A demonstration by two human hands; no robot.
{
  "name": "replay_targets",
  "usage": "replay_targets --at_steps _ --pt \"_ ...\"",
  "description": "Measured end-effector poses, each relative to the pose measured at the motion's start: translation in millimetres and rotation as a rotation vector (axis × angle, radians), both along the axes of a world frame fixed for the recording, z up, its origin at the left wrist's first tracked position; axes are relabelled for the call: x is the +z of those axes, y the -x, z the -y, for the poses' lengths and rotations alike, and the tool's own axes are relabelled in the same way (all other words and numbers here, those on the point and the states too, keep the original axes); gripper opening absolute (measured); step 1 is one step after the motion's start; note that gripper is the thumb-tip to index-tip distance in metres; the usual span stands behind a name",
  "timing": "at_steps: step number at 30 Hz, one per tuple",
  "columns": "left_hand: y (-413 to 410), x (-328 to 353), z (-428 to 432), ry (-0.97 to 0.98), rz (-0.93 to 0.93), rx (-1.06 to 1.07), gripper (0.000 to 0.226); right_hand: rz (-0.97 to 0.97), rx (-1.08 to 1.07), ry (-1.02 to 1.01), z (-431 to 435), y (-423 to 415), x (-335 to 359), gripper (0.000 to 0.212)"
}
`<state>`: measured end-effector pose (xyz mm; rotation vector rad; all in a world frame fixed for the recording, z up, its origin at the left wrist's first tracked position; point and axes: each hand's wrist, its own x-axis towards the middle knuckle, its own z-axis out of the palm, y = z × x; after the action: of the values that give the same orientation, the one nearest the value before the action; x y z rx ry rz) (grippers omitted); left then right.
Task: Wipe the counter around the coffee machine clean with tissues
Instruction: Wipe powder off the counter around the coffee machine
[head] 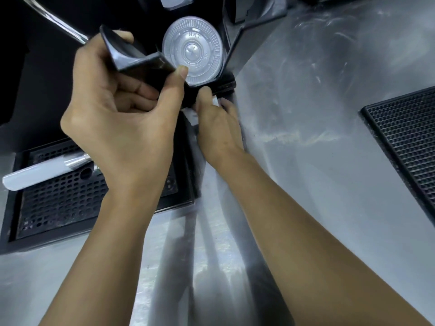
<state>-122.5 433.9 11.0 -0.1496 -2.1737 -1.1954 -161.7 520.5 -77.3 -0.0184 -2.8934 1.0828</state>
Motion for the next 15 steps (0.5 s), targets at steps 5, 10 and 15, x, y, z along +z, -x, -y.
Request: replay_targets --at_steps 5,10,15 --pt "5 -3 5 -0.006 -0.012 0.025 0.046 0.018 0.259 0.202 -13 2 11 0.027" --pt "6 -4 7 0.001 -0.038 -0.012 0.039 -0.155 0.084 0.388 -25 2 10 0.02" --pt "7 -4 12 0.0 -0.01 0.003 0.04 0.032 0.136 0.102 -11 6 9 0.011"
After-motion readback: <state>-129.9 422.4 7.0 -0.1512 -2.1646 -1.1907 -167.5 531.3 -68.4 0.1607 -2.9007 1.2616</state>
